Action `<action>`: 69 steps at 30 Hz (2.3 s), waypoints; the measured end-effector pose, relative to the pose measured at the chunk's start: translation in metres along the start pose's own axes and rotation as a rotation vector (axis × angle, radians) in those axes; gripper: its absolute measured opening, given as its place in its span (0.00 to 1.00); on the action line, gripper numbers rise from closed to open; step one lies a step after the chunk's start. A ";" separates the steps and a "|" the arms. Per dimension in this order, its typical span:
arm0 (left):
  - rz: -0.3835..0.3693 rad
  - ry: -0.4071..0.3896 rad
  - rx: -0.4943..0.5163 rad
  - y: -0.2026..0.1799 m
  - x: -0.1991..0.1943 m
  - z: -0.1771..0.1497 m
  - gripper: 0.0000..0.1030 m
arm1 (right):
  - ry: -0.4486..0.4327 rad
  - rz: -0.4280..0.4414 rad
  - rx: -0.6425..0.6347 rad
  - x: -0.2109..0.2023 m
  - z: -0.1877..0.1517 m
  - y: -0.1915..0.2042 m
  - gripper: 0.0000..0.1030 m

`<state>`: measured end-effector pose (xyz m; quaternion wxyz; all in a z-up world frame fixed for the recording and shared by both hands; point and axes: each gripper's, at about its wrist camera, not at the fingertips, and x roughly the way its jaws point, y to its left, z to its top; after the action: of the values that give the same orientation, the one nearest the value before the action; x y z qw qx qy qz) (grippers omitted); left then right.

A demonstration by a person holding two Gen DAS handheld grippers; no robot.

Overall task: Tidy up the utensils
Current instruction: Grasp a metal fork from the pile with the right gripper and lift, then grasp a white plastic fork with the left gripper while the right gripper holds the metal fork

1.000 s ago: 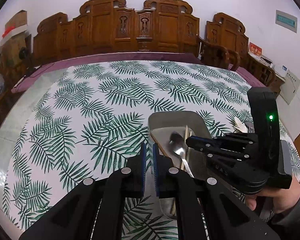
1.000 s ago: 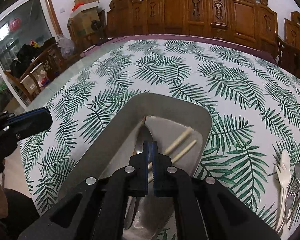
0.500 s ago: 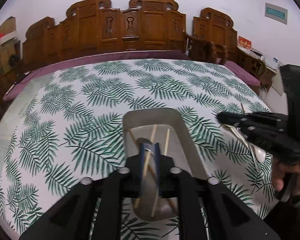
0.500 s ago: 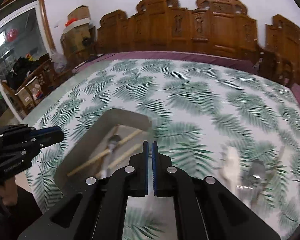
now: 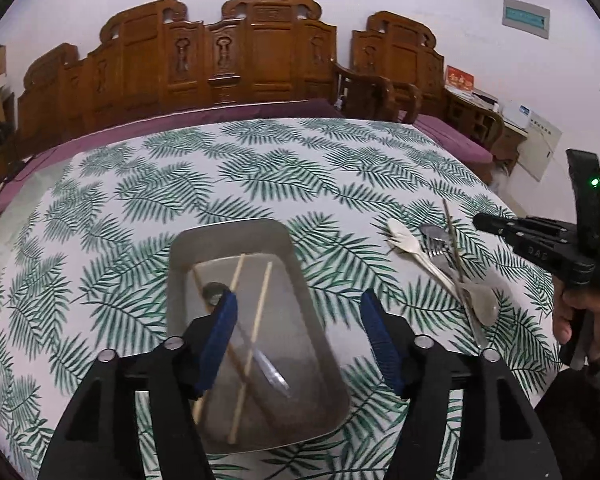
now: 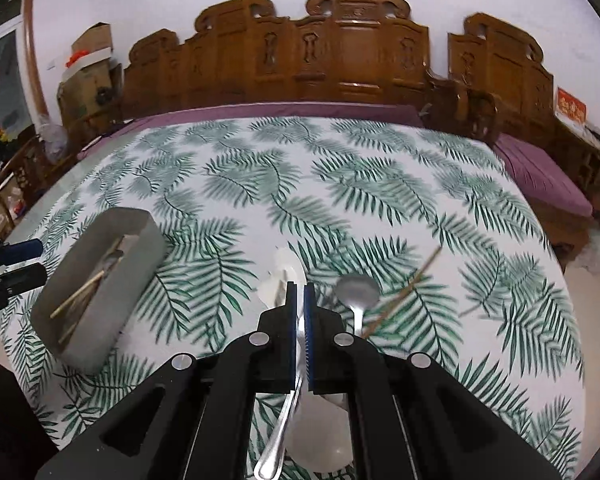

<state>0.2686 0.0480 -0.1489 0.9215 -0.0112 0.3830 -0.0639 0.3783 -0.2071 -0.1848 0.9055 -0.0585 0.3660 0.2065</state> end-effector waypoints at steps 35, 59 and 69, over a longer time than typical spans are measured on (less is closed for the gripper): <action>-0.062 0.038 0.052 -0.052 0.016 -0.016 0.64 | 0.180 0.026 0.061 0.046 -0.046 0.011 0.07; -0.006 0.092 0.104 -0.107 0.051 -0.013 0.64 | 0.028 0.061 0.172 0.001 -0.036 -0.055 0.08; -0.024 0.148 0.087 -0.137 0.091 0.004 0.64 | 0.041 0.036 0.207 0.006 -0.040 -0.078 0.08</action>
<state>0.3196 -0.0993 -0.2007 0.8895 0.0292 0.4465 -0.0924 0.3885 -0.2861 -0.2214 0.8951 0.0377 0.4050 0.1825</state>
